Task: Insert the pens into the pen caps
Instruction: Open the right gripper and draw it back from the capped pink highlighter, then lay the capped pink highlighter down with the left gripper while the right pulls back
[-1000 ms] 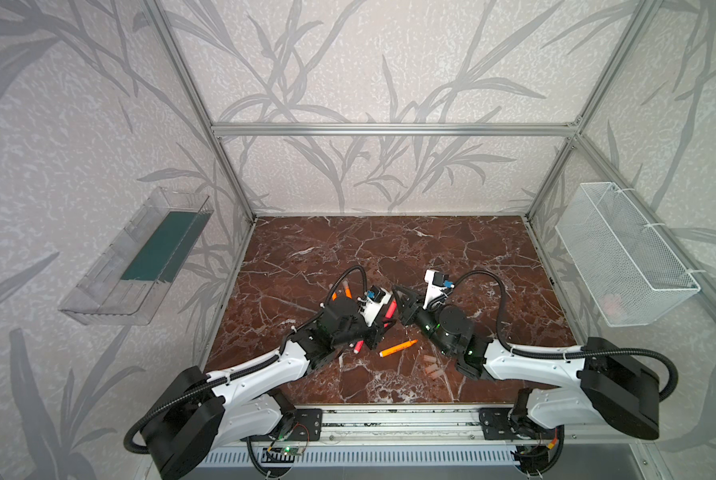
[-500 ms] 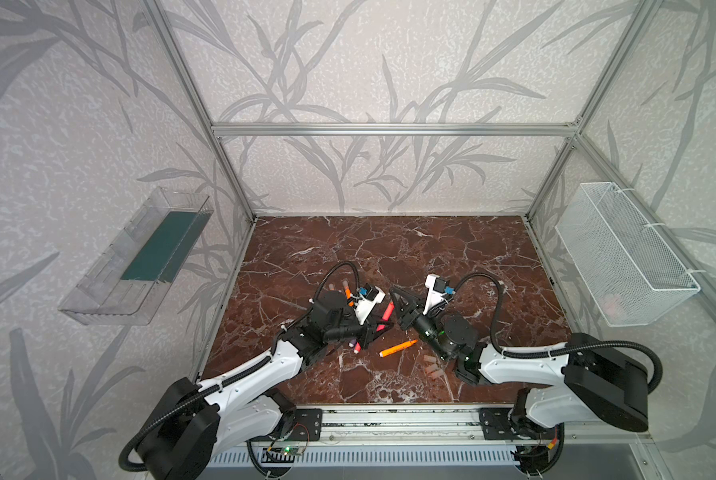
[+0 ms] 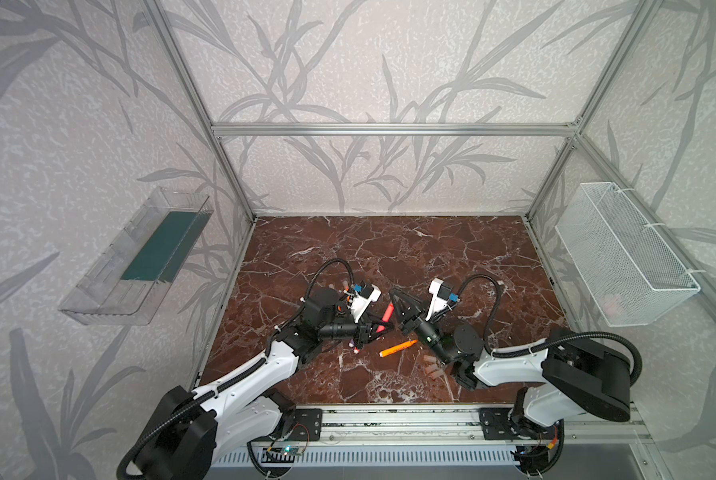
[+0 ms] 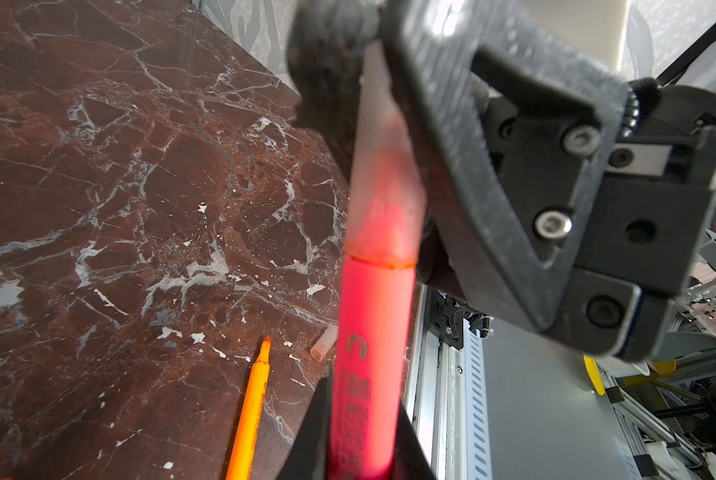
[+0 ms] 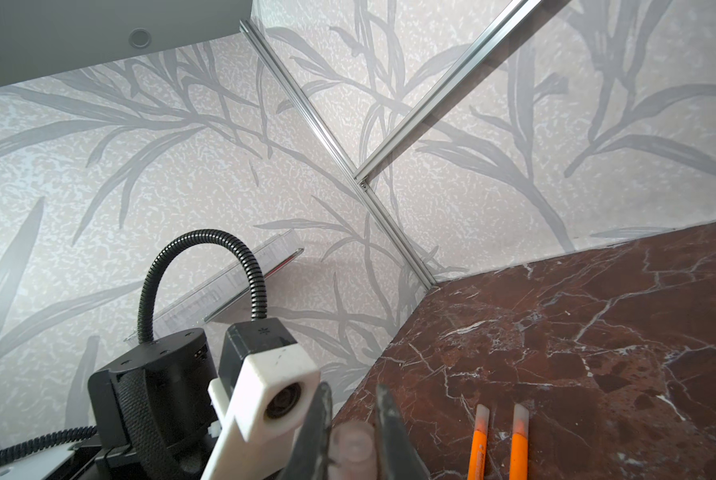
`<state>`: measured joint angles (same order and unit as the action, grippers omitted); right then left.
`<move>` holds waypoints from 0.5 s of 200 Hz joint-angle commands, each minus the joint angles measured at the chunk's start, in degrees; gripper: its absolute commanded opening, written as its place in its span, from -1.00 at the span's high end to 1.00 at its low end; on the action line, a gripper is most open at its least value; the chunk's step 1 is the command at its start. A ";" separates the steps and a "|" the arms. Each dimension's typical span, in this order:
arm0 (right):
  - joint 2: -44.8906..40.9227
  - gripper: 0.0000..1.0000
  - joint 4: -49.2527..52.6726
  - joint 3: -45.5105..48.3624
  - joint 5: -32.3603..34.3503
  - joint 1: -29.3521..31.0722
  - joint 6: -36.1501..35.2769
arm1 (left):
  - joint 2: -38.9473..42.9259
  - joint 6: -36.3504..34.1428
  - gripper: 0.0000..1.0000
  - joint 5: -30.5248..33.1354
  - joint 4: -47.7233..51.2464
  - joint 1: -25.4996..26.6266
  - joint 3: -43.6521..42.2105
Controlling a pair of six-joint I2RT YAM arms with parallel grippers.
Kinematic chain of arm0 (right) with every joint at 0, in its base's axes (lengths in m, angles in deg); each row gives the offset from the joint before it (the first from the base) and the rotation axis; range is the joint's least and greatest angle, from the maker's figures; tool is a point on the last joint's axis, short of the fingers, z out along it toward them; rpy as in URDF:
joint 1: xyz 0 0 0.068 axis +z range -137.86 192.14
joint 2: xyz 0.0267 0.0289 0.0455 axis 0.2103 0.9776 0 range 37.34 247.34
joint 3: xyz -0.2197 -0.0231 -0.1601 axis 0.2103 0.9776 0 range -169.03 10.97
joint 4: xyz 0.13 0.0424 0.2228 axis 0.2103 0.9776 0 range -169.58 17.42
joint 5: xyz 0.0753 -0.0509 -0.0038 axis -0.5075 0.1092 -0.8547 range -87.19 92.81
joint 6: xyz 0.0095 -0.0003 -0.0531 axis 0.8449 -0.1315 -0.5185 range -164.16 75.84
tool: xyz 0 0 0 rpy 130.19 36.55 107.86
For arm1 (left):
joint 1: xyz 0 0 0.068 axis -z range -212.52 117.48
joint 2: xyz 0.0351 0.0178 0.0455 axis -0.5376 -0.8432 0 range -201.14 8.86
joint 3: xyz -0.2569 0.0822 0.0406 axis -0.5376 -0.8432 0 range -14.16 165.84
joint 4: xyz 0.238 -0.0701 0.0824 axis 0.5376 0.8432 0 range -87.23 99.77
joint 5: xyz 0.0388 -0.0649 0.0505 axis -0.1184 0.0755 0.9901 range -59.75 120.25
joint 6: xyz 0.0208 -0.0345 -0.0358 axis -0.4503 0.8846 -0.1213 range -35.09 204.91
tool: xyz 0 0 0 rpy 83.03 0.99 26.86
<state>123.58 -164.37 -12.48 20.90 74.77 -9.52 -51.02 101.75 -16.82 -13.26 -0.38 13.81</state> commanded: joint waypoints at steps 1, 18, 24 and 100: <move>1.50 1.00 14.17 4.67 -12.13 11.23 0.02 | 3.16 8.46 1.00 31.14 -16.89 -7.09 4.56; 3.68 1.00 14.95 3.96 -9.53 13.16 5.95 | 3.42 6.52 1.00 36.11 -13.23 -7.09 6.22; 4.81 1.00 14.23 3.72 -10.05 13.43 6.97 | 3.51 6.01 1.00 37.14 -13.14 -7.10 6.31; 1.73 1.00 12.35 2.13 -8.29 16.01 2.79 | 0.11 4.87 1.00 36.84 -19.91 -7.00 4.22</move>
<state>128.30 -164.22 -13.26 31.04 79.21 -2.60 -50.50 98.36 -10.61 -9.28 -0.38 13.41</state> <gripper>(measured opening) 0.157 0.165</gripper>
